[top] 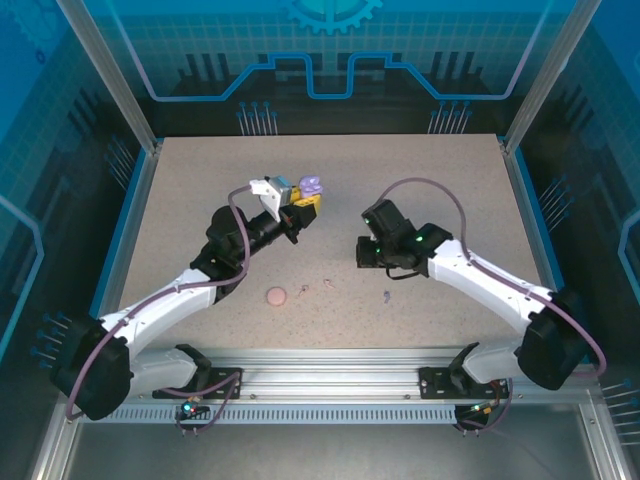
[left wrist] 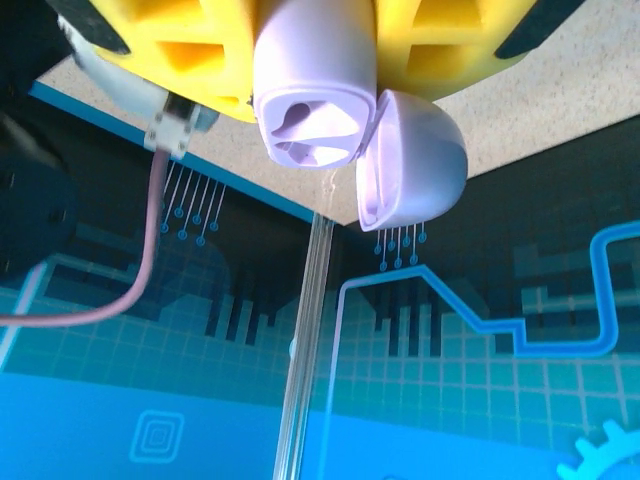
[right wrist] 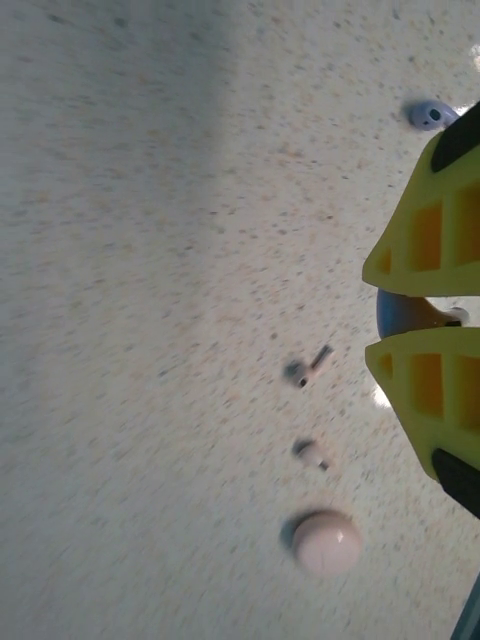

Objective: Insert wireless bluetooth earbuds into charging case

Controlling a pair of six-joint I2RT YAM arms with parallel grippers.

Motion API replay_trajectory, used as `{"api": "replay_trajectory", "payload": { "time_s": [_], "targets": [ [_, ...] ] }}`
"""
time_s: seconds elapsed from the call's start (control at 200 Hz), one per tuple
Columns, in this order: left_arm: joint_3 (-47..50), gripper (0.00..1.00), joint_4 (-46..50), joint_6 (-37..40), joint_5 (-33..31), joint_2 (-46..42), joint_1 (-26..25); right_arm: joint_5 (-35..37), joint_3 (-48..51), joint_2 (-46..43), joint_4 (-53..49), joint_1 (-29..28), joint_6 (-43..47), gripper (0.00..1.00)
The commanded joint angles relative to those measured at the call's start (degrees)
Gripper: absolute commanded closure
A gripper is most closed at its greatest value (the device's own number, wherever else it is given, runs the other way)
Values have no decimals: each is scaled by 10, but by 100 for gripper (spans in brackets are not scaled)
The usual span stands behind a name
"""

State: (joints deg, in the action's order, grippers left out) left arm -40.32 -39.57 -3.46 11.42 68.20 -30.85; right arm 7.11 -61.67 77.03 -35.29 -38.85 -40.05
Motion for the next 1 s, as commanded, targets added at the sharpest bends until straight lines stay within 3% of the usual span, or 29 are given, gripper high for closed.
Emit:
{"api": "replay_trajectory", "payload": {
  "time_s": [0.0, 0.445, 0.665, 0.99],
  "targets": [
    [12, 100, -58, 43, 9, 5, -6, 8, -53, -31, -25, 18, 48, 90],
    [0, 100, -75, 118, -8, 20, -23, -38, -198, -66, -4, 44, 137, 89],
    [-21, 100, -69, 167, -14, 28, -27, -73, -218, -77, 58, 45, 164, 88],
    [-65, 100, -47, 179, 1, 44, -29, -126, -216, -89, 132, 45, 190, 88]
  ]
}}
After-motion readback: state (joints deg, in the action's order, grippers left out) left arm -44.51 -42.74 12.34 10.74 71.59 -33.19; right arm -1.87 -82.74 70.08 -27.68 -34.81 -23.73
